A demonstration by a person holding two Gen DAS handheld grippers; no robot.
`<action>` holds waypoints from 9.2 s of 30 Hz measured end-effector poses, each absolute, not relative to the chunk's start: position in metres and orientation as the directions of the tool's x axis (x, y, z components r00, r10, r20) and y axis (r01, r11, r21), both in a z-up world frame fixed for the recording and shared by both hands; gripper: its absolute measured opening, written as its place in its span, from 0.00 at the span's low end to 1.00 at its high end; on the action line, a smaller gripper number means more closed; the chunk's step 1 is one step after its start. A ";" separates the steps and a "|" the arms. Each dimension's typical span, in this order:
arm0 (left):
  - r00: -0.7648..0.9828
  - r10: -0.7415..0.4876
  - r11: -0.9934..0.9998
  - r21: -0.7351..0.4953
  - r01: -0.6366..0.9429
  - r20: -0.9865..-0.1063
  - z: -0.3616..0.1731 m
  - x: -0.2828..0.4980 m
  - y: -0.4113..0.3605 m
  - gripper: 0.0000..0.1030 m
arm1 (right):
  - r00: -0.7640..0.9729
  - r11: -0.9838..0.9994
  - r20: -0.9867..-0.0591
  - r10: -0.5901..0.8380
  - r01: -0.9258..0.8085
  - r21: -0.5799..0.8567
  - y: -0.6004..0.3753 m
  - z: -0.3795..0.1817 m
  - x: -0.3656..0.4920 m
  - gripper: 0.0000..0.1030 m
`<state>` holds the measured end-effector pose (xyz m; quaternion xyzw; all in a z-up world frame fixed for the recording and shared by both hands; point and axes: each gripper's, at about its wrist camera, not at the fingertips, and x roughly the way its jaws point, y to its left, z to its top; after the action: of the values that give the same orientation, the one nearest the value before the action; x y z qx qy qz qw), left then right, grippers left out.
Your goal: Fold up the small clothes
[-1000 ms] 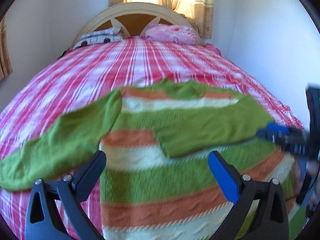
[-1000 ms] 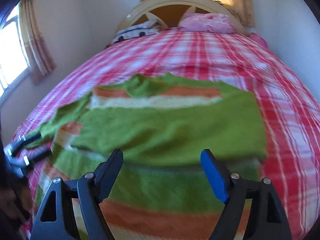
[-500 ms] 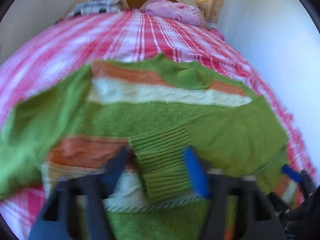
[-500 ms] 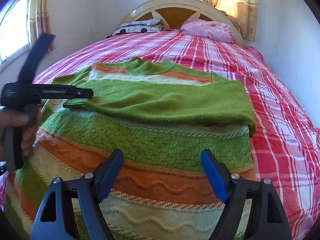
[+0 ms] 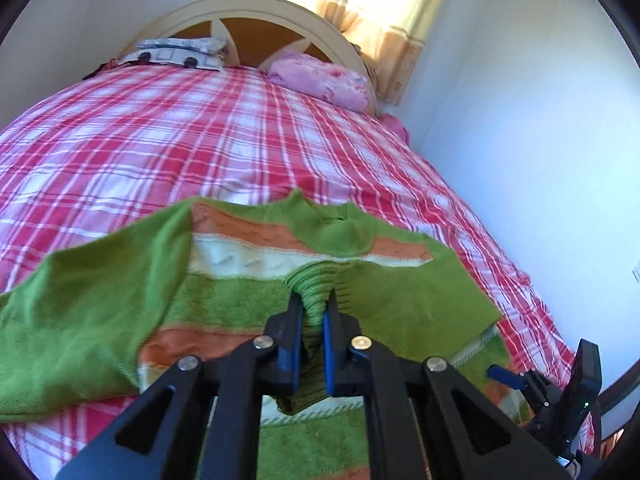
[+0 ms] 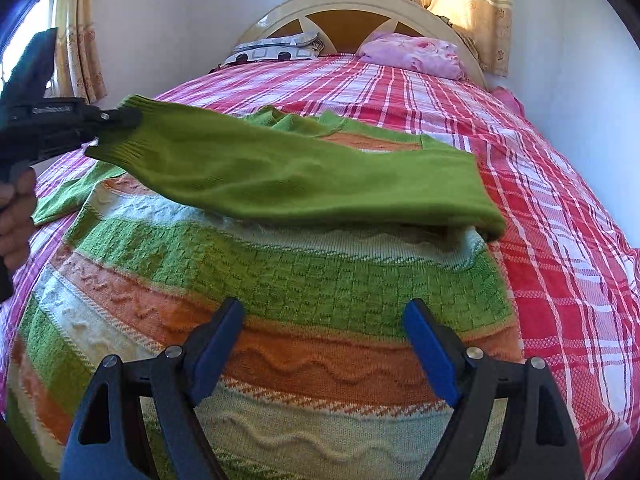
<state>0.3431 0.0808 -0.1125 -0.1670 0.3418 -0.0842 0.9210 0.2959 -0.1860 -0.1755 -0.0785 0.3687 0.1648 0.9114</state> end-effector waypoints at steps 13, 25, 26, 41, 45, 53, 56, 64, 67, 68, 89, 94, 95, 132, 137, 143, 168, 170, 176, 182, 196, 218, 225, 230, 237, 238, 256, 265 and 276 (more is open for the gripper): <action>0.711 -0.205 0.935 -0.350 -0.061 -0.672 -0.160 0.344 0.112 0.09 | 0.673 0.938 -0.703 0.231 -0.346 -0.023 -0.186 -0.178 0.298 0.85; 0.688 -0.126 0.964 -0.250 -0.084 -0.715 -0.180 0.332 0.095 0.20 | 0.678 0.916 -0.651 0.343 -0.395 0.071 -0.200 -0.103 0.350 0.86; 0.689 -0.120 0.966 -0.244 -0.085 -0.715 -0.180 0.332 0.094 0.21 | 0.638 0.910 -0.681 0.359 -0.401 0.105 -0.200 -0.108 0.370 0.86; 0.711 -0.177 0.953 -0.300 -0.049 -0.680 -0.182 0.325 0.096 0.48 | 0.570 0.910 -0.767 0.295 -0.413 0.043 -0.152 -0.135 0.373 0.86; 0.737 -0.179 0.940 -0.335 -0.067 -0.652 -0.174 0.309 0.106 0.61 | 0.471 0.905 -0.858 0.205 -0.426 -0.018 -0.116 -0.170 0.376 0.86; 0.788 -0.042 0.961 -0.242 -0.137 -0.615 -0.148 0.257 0.159 0.76 | 0.533 0.890 -0.804 0.265 -0.455 -0.009 -0.088 -0.140 0.365 0.87; 0.787 0.025 0.955 -0.218 -0.201 -0.617 -0.144 0.242 0.192 0.76 | 0.498 0.863 -0.821 0.279 -0.504 -0.012 -0.056 -0.160 0.370 0.87; 0.675 0.313 0.873 -0.078 -0.482 -0.668 -0.153 0.192 0.310 0.76 | 0.553 0.848 -0.780 0.292 -0.527 -0.056 -0.051 -0.154 0.332 0.90; 0.624 0.383 0.806 -0.085 -0.586 -0.681 -0.161 0.172 0.353 0.76 | 0.599 0.801 -0.753 0.273 -0.575 -0.167 -0.041 -0.156 0.308 0.90; 0.609 0.406 0.774 -0.098 -0.625 -0.682 -0.164 0.164 0.368 0.76 | 0.609 0.779 -0.748 0.263 -0.591 -0.208 -0.037 -0.161 0.299 0.90; 0.669 0.243 0.679 -0.369 -0.634 -0.702 -0.195 0.183 0.408 0.11 | 0.652 0.755 -0.707 0.275 -0.601 -0.261 -0.036 -0.178 0.277 0.93; 0.713 0.246 0.670 -0.416 -0.614 -0.656 -0.186 0.177 0.406 0.10 | 0.640 0.761 -0.714 0.286 -0.604 -0.236 -0.039 -0.178 0.280 0.93; 0.722 0.246 0.672 -0.423 -0.608 -0.647 -0.182 0.176 0.404 0.10 | 0.636 0.763 -0.716 0.289 -0.605 -0.229 -0.040 -0.178 0.280 0.93; 0.939 -0.164 0.839 -0.544 -0.029 -0.303 0.003 0.307 0.173 0.09 | 0.716 0.870 -0.568 0.407 -0.493 0.001 -0.185 -0.110 0.223 0.94; 0.934 -0.214 0.847 -0.531 0.033 -0.285 0.019 0.325 0.134 0.09 | 0.712 0.879 -0.571 0.408 -0.476 0.035 -0.200 -0.118 0.221 0.94; 0.914 -0.278 0.851 -0.518 0.092 -0.295 0.017 0.344 0.088 0.09 | 0.697 0.880 -0.588 0.411 -0.472 0.055 -0.209 -0.126 0.222 0.94; 0.738 -0.324 0.941 -0.285 0.184 -0.592 -0.097 0.405 -0.074 0.36 | 0.610 0.869 -0.682 0.404 -0.488 0.078 -0.195 -0.167 0.229 0.94; 0.760 -0.309 0.948 -0.253 0.194 -0.572 -0.091 0.392 -0.065 0.55 | 0.608 0.868 -0.683 0.405 -0.490 0.079 -0.194 -0.167 0.228 0.94; 0.829 -0.163 0.987 -0.080 0.143 -0.534 -0.084 0.338 -0.007 0.71 | 0.595 0.867 -0.688 0.416 -0.489 0.101 -0.197 -0.170 0.231 0.94; 0.797 0.068 0.995 0.095 -0.013 -0.600 -0.125 0.297 0.063 0.71 | 0.569 0.860 -0.684 0.455 -0.481 0.171 -0.207 -0.159 0.240 0.94; 0.671 -0.052 0.978 -0.175 -0.117 -0.740 -0.184 0.314 0.124 0.78 | 0.590 0.921 -0.707 0.390 -0.243 0.305 -0.235 -0.105 0.374 0.81; 0.743 -0.178 0.900 -0.411 -0.142 -0.646 -0.186 0.292 0.155 0.78 | 0.648 0.973 -0.730 0.217 -0.207 0.105 -0.217 -0.128 0.413 0.06; 0.740 -0.164 0.911 -0.388 -0.140 -0.652 -0.186 0.296 0.151 0.79 | 0.620 0.986 -0.772 0.141 -0.158 0.053 -0.225 -0.153 0.424 0.06; 0.738 -0.164 0.912 -0.385 -0.139 -0.654 -0.186 0.296 0.152 0.81 | 0.623 0.983 -0.769 0.144 -0.182 0.036 -0.224 -0.151 0.424 0.05; 0.761 -0.169 0.896 -0.419 -0.146 -0.626 -0.183 0.287 0.157 0.83 | 0.589 0.982 -0.792 0.160 -0.173 0.070 -0.234 -0.154 0.427 0.06; 0.766 -0.163 0.888 -0.431 -0.160 -0.622 -0.182 0.283 0.161 0.84 | 0.587 0.982 -0.794 0.160 -0.179 0.066 -0.233 -0.153 0.426 0.06; 0.630 0.007 0.982 -0.114 -0.152 -0.776 -0.186 0.327 0.118 0.94 | 0.530 0.910 -0.800 0.282 -0.411 0.049 -0.161 -0.163 0.412 0.82; 0.648 0.024 0.979 -0.113 -0.170 -0.761 -0.187 0.326 0.120 0.96 | 0.545 0.942 -0.793 0.272 -0.318 0.105 -0.208 -0.162 0.427 0.82; 0.648 0.025 0.979 -0.113 -0.171 -0.761 -0.187 0.323 0.118 0.96 | 0.599 0.948 -0.772 0.213 -0.319 0.014 -0.200 -0.161 0.409 0.82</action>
<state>0.3230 0.1183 -0.1865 -0.0877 0.4160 0.0541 0.9035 0.4092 -0.2002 -0.1614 -0.0629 0.4222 0.1492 0.8919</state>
